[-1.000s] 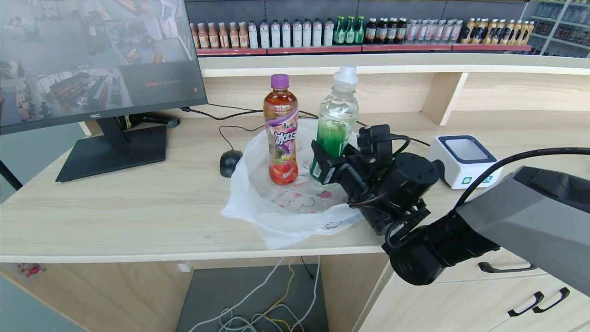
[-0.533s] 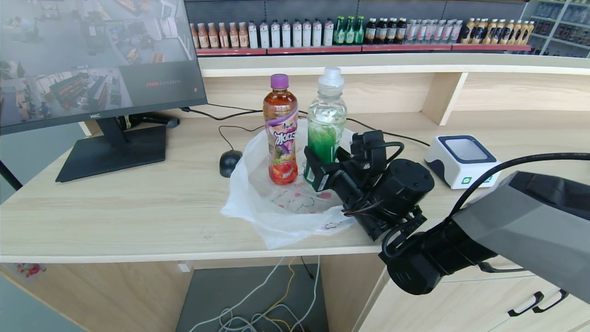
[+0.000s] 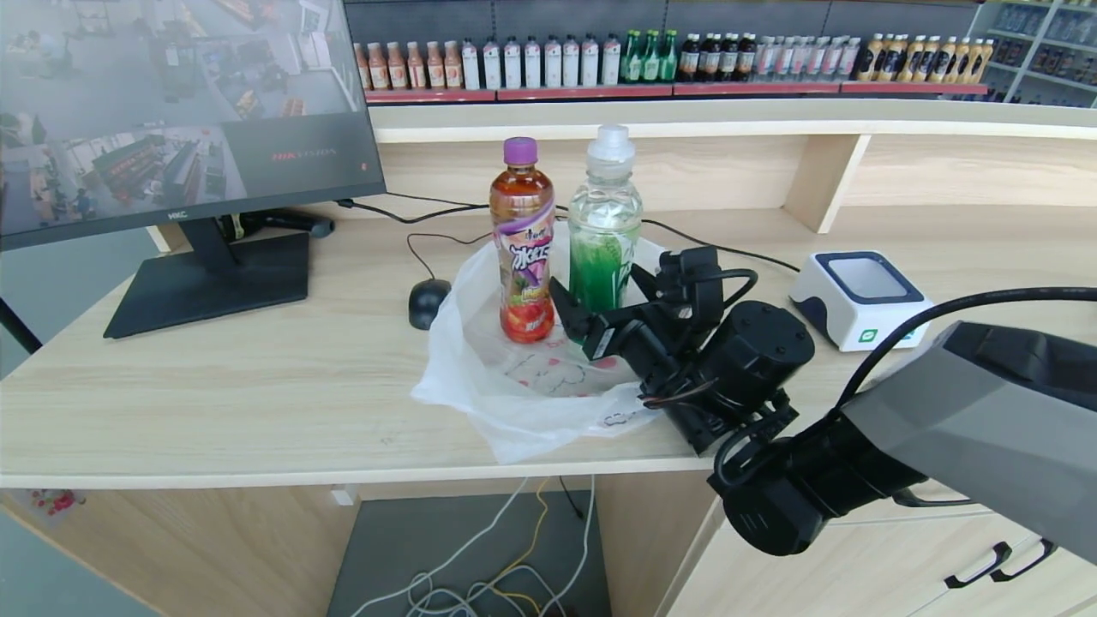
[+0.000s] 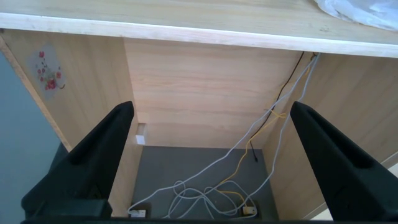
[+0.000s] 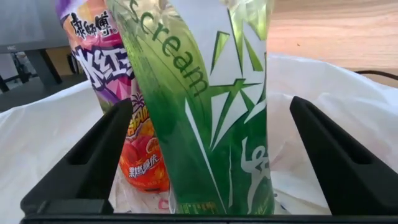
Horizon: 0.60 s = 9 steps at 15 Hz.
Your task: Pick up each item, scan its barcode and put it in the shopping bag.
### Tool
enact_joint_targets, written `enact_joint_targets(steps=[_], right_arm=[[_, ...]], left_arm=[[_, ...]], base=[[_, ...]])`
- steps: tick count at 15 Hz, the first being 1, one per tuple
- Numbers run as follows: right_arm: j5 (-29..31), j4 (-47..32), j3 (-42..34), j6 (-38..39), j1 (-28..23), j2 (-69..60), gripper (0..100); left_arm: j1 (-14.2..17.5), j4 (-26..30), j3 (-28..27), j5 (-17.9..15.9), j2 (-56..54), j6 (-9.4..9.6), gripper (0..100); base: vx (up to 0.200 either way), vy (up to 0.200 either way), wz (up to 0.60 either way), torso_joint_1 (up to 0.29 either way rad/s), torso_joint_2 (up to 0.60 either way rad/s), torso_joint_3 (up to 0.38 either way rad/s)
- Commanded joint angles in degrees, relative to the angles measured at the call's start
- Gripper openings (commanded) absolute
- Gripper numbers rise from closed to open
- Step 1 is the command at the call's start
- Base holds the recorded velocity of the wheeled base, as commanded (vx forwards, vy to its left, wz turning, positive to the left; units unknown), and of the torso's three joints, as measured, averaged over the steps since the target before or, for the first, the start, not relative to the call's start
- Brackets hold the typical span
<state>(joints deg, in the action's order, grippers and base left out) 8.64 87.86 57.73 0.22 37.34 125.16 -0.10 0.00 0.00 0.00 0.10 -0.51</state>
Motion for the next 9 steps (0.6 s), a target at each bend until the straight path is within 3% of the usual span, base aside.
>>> enact_joint_targets(steps=[1,5,9], right_arm=[[-0.21,0.21,-3.33,0.22,-0.07,-2.64,100],[-2.23,0.21,-11.68,0.13,0.10,-10.29,100],[-1.96,2.14,-25.65,0.04,1.95,-19.25,100]], left_arm=[[0.01,0.00,0.00,0.00,-0.01,-0.02,100],[0.01,0.00,0.00,0.00,-0.01,-0.02,100],[0.01,0.00,0.00,0.00,-0.01,-0.02,100]], base=[[0.000,0.000,0.00,0.000,0.00,0.000],[0.000,0.000,0.00,0.000,0.00,0.000],[0.000,0.000,0.00,0.000,0.00,0.000]])
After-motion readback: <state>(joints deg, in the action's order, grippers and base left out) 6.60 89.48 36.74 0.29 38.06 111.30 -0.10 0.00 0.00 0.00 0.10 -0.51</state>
